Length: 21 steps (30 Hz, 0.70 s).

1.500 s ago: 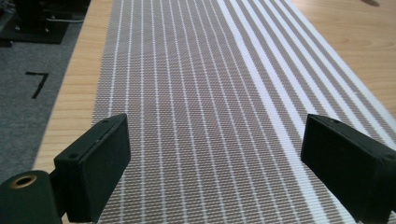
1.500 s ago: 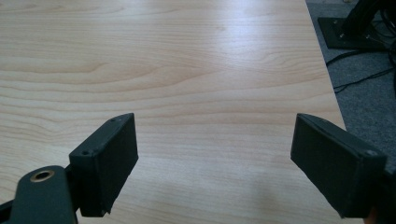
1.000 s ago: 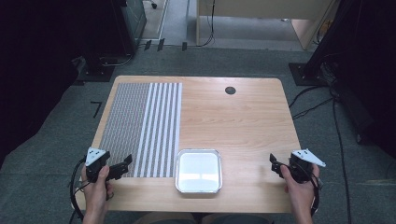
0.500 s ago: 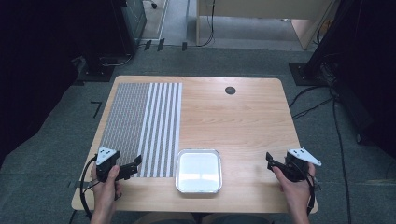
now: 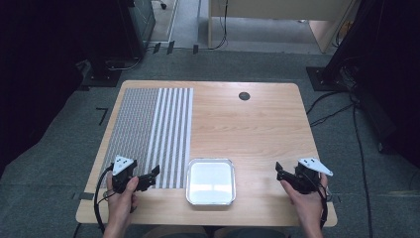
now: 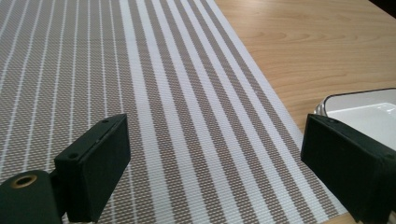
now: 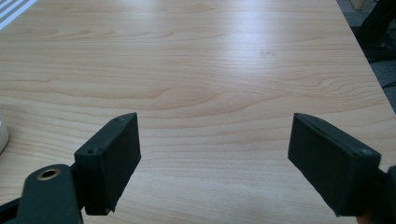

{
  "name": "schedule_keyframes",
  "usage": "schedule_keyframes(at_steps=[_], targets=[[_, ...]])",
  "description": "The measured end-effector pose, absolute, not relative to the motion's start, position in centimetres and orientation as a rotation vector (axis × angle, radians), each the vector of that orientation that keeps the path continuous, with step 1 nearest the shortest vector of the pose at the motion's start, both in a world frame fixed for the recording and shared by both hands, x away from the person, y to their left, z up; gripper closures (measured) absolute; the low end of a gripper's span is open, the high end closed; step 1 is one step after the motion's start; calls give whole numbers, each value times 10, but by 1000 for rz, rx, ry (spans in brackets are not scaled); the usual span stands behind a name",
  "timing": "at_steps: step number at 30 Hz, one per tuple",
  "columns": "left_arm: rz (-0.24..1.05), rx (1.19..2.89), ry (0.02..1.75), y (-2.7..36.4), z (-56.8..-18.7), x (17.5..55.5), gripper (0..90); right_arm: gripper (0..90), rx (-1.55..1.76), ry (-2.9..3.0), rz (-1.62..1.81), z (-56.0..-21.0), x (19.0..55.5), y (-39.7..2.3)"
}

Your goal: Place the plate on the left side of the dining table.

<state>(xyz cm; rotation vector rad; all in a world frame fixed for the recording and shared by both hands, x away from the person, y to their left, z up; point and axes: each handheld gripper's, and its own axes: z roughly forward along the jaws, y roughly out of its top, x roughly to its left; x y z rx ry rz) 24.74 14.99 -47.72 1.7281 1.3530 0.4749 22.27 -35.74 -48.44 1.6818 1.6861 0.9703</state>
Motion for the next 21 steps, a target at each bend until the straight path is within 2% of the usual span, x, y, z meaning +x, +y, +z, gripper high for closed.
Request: schedule_keyframes(at_steps=[21], targets=[[425, 1775, 1290, 114, -477, 243, 85, 191, 1639, 1717, 1008, -479, 219, -326]])
